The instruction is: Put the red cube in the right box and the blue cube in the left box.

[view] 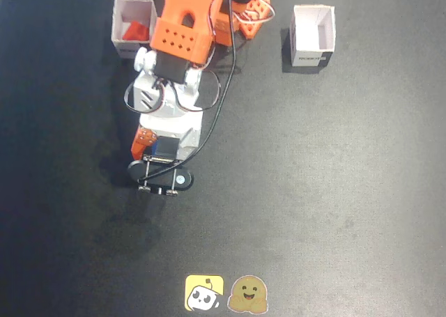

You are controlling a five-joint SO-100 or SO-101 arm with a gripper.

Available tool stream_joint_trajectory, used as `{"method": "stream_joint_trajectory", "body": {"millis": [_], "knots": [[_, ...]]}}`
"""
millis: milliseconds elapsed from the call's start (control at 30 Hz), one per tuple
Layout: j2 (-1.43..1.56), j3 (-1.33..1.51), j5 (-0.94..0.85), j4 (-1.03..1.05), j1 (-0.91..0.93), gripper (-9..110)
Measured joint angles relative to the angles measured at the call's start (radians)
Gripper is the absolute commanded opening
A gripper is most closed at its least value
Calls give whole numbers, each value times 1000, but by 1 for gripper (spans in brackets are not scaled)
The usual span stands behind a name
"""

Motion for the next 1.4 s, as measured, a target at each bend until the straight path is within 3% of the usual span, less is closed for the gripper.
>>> {"method": "stream_joint_trajectory", "body": {"millis": [833, 1100, 1400], "knots": [[-71, 52, 107, -28, -40, 23], [-71, 58, 109, -41, -40, 13], [-44, 75, 117, -31, -26, 12]]}}
